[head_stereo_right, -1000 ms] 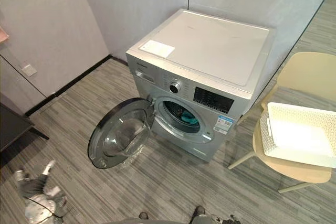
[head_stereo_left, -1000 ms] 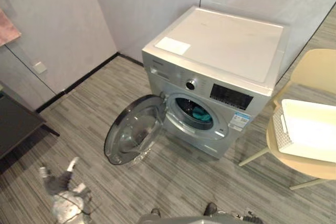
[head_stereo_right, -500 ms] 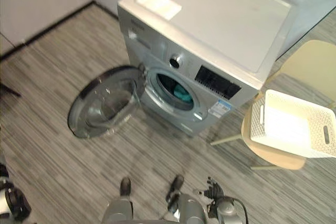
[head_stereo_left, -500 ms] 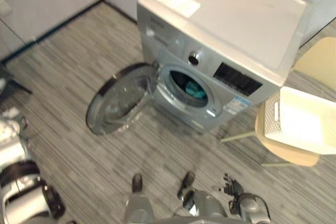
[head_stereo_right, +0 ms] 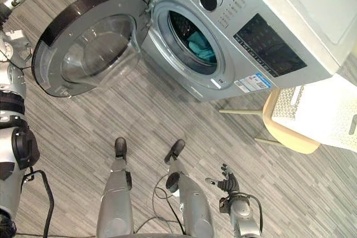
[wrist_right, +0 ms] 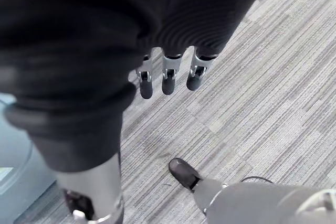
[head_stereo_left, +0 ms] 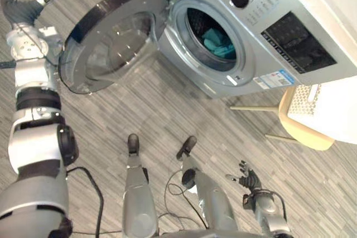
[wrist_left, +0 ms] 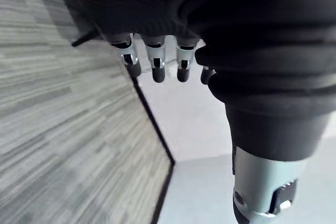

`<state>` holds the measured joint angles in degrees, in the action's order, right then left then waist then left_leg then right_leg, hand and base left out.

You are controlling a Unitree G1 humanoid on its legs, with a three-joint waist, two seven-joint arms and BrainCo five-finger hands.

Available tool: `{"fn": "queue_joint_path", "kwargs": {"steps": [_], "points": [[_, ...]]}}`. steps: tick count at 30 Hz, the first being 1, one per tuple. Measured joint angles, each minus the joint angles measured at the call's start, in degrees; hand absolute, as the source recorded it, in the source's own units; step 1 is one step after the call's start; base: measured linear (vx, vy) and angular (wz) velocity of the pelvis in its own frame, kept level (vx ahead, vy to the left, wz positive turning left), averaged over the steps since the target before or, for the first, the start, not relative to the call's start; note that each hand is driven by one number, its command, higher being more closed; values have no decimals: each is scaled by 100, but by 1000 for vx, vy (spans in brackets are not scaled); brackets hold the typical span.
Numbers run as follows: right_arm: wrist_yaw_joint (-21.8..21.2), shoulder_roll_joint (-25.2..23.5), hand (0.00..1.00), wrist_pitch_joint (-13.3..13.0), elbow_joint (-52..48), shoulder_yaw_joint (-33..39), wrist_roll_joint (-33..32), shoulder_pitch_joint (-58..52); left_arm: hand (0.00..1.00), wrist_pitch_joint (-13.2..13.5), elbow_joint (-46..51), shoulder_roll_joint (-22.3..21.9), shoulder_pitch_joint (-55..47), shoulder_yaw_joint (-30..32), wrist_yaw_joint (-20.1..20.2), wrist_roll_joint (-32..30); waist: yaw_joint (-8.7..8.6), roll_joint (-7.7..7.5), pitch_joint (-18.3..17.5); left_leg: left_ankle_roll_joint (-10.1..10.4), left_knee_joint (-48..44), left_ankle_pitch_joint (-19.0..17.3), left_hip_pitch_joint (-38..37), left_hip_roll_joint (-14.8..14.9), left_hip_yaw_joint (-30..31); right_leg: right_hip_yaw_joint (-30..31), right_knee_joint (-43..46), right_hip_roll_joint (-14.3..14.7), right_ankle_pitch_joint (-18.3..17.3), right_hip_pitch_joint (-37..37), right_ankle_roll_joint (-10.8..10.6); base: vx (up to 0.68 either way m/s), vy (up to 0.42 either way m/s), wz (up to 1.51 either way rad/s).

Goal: Pick up the laundry basket with both hands and put the clothes into the washing machine.

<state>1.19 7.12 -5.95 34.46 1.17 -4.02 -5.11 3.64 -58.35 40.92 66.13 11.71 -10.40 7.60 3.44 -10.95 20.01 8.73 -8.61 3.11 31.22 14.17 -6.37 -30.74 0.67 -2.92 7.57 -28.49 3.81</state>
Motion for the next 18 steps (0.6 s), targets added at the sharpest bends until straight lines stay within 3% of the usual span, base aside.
{"fn": "queue_joint_path", "kwargs": {"steps": [2, 5, 11, 14, 18], "points": [[-18, 0, 0, 30, -16, 0, 3, 0, 0, -318, -354, -2, 23, 158, 346, -258, -78, -5, 4, 2, 1, -4, 4, 11, -17, 26, -9, 10, 6, 0, -9, 94, 50, 1], [-55, 2, 0, 151, -22, 1, 4, -3, 0, -591, -398, -26, 25, 652, 677, -696, -133, -18, 12, -14, 3, -28, 5, 26, -92, 174, -106, 43, 77, -2, -109, 69, 52, -9], [-271, 7, 0, 270, -47, -83, 13, -101, 0, -775, -324, -248, 6, 1132, 1088, -1205, -113, -18, 12, -15, -34, -29, -26, 69, -197, 315, -194, 98, 129, 4, -175, 33, 21, -10], [-327, 18, 0, 322, -62, -168, 47, -111, 0, -819, -150, -527, -150, 794, 1303, -1216, -82, -18, 11, -22, -32, -35, -173, 58, -245, 386, -197, 93, 143, 121, -154, 32, 27, -2], [-470, 58, 0, 401, -150, -216, 262, -153, 0, -870, -96, -855, -411, -267, 1283, -823, -76, 8, -3, -83, -37, -70, -311, -22, -279, 419, -209, 28, 139, 257, -172, 12, 50, 5]]}}
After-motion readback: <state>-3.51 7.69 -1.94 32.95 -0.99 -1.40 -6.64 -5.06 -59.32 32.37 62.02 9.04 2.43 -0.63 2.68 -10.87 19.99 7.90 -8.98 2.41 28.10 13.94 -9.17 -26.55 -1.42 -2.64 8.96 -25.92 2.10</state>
